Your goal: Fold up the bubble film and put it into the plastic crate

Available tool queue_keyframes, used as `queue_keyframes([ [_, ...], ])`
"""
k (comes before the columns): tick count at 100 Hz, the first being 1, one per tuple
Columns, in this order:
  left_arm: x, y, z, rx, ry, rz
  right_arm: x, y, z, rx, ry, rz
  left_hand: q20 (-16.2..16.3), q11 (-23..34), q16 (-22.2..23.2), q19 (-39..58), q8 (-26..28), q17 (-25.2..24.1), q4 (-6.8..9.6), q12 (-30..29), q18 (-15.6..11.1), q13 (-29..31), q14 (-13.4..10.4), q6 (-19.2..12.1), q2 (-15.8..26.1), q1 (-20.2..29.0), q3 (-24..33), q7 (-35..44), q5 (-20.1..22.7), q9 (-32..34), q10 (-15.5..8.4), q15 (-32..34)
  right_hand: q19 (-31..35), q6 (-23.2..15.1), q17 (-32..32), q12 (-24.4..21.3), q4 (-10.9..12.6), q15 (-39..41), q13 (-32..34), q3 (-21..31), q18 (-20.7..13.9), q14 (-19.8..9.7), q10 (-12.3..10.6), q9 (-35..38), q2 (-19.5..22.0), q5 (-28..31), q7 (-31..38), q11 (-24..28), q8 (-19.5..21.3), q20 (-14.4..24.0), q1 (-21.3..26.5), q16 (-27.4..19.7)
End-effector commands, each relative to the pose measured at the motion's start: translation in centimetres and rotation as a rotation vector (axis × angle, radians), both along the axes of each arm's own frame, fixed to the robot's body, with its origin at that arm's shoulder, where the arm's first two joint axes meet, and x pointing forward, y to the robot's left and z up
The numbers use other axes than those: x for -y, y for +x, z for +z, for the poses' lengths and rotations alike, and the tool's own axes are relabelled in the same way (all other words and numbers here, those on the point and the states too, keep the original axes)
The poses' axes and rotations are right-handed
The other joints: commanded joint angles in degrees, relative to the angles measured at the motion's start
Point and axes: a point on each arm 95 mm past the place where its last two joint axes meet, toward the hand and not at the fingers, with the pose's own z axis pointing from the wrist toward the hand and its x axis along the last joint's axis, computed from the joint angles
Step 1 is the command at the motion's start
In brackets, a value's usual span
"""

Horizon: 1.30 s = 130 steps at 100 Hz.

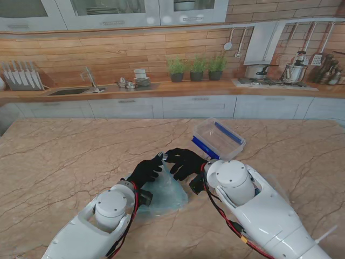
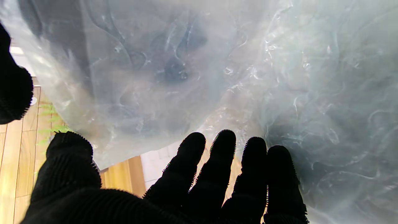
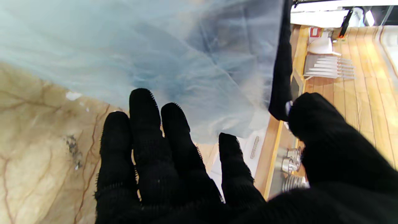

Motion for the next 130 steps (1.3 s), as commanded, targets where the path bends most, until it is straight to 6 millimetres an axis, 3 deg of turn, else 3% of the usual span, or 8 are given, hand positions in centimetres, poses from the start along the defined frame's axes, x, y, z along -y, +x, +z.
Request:
queue_keyframes([
  [1,0.2,-0.3,0.0,0.004,-0.011,-0.012,-0.2,-0.1,-0.3,-0.011,0.018,0.016,-0.48,-1.22,-0.61,-1.09,-0.25,-0.53,2.61,-0.61,0.71,-0.31,-0.45,0.49,-2.89,-3.07,-0.21,-2.59,0.66,-0.77,-0.03,-0.61,-1.72,-1.95,-0.58,-1.13,-0.03,-1.89,-1.96,-0.75,-1.75,0.15,0.08,-1.34,-0.64,-2.33,-1.29,-2.32,-0.71,-0.21,-2.49,-1.28],
  [27,-0.3,-0.2,0.0,0.025,-0.025,-0.015,-0.5,-0.4,-0.7,-0.047,0.046,0.085,-0.28,-1.81,-0.82,-2.21,-0.18,1.72,3.43,-0.53,3.01,2.8,0.29,0.79,-9.12,-3.58,0.69,-2.08,2.92,2.13,0.33,-1.61,-5.94,-3.35,-1.75,-2.89,-0.04,-5.97,-5.16,-0.7,-1.99,0.01,-1.02,-3.29,-0.19,-6.91,-2.64,-7.06,-2.81,1.03,-3.6,-2.91],
  [72,-0.5,0.0,-0.5,0.017,0.12,-0.098,-1.2,-0.6,-0.5,-0.046,0.177,0.041,1.26,4.91,1.07,2.62,2.96,5.07,2.89,2.0,3.43,8.07,0.03,-4.4,-18.77,10.11,6.86,0.96,5.26,6.07,-2.35,2.27,-10.0,-6.21,-2.34,-3.56,-0.13,-8.27,-7.23,-0.46,-2.67,-1.44,-2.89,-4.96,-0.46,-10.56,-1.61,-9.07,-5.08,2.4,-3.96,-3.66],
  [82,-0.4,0.0,-0.5,0.006,0.131,-0.099,-1.4,-0.7,-0.4,-0.056,0.204,0.038,0.89,6.3,1.18,3.65,5.14,5.59,1.68,2.52,3.42,8.79,-0.11,-5.42,-22.15,8.47,19.04,3.22,5.17,6.82,-2.81,3.16,-11.84,-6.48,-2.51,-2.88,-0.16,-9.13,-8.13,-0.34,-2.92,-1.54,-3.6,-4.56,-0.43,-11.14,-0.24,-7.8,-6.04,3.34,-3.88,-3.87],
  [103,-0.5,0.2,-0.6,-0.005,0.197,-0.097,-1.6,-0.7,-0.4,-0.016,0.191,0.042,1.43,16.05,2.25,9.22,14.16,10.49,0.75,7.53,3.94,14.57,-1.03,-7.89,-24.96,12.79,36.18,24.81,3.15,13.14,-5.33,8.53,-12.93,-7.56,-2.78,-1.72,-0.12,-8.56,-8.57,-0.52,-2.42,-0.66,-3.84,-6.85,0.24,-10.85,1.67,-5.31,-7.08,5.69,-4.12,-3.25],
  [116,-0.7,0.3,-0.6,-0.015,0.226,-0.083,-1.0,-0.8,0.0,0.068,0.137,0.036,2.3,21.19,4.2,15.16,10.83,19.62,-2.83,14.6,5.81,24.02,-0.8,-9.46,-29.8,21.07,37.26,38.43,4.0,22.98,-7.47,17.21,-12.21,-8.13,-2.59,-1.62,0.02,-6.92,-7.81,-0.55,-2.05,-0.36,-4.07,-6.98,0.66,-8.99,2.92,-4.85,-7.0,7.37,-4.12,-1.98],
  [121,-0.7,0.4,-0.5,-0.019,0.23,-0.079,-0.5,-0.9,0.3,0.092,0.125,0.02,3.69,24.81,4.44,18.87,9.3,25.38,-2.95,15.23,6.16,30.8,-1.36,-9.61,-30.69,23.69,36.51,42.69,5.58,29.47,-9.8,22.55,-11.81,-8.02,-2.24,-1.55,0.05,-6.37,-7.32,-0.54,-1.89,0.02,-3.98,-6.67,0.71,-8.3,3.2,-4.63,-6.92,7.75,-4.02,-1.63],
  [130,-0.7,0.5,-0.6,-0.023,0.228,-0.06,0.3,-1.1,0.7,0.126,0.104,-0.007,4.17,24.83,3.21,20.41,8.54,27.59,-2.99,12.43,6.81,33.66,-0.36,-8.83,-30.34,25.27,38.4,43.63,8.1,32.43,-9.14,23.84,-11.26,-7.89,-2.12,-1.49,0.06,-5.76,-6.98,-0.62,-1.78,0.29,-3.89,-6.38,0.69,-7.56,3.42,-4.39,-6.85,8.21,-4.08,-1.23],
])
